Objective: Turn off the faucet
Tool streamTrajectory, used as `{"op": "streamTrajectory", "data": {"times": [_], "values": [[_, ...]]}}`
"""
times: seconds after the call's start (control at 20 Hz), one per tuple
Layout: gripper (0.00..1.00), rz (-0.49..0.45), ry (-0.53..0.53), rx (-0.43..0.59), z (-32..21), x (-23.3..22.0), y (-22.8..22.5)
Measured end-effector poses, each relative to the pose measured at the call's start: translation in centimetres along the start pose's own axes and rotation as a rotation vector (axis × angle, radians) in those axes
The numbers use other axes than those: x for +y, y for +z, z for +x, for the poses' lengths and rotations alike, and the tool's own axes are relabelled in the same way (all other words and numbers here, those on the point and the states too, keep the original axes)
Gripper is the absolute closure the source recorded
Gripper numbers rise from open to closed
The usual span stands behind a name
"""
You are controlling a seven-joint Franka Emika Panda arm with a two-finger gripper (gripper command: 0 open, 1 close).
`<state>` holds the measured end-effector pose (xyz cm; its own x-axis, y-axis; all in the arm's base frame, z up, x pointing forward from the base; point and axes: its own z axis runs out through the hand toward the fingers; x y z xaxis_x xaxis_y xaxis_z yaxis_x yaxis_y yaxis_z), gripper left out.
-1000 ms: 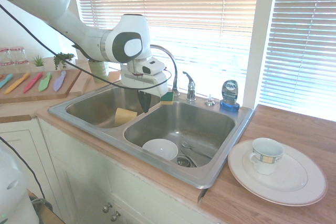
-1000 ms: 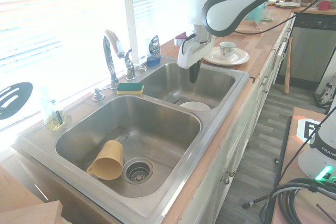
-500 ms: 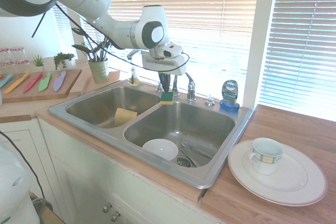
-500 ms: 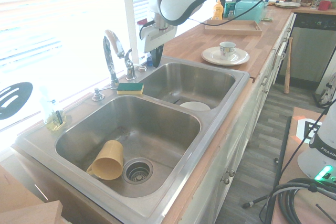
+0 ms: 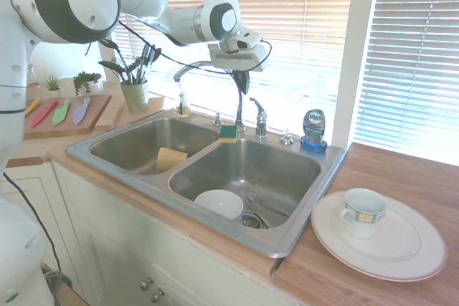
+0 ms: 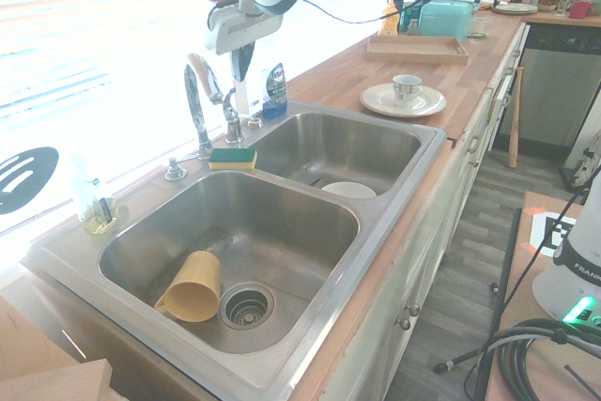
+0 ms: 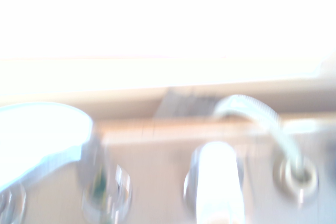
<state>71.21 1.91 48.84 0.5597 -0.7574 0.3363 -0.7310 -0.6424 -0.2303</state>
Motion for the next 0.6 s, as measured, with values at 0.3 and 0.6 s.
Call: {"op": "streamTrajectory", "data": {"times": [0.3, 0.6], "values": [[1.00, 0.003, 0.018, 0.030, 1.8, -1.5, 4.0], [1.00, -0.003, 0.030, 0.021, 2.0, -1.4, 5.3]]}}
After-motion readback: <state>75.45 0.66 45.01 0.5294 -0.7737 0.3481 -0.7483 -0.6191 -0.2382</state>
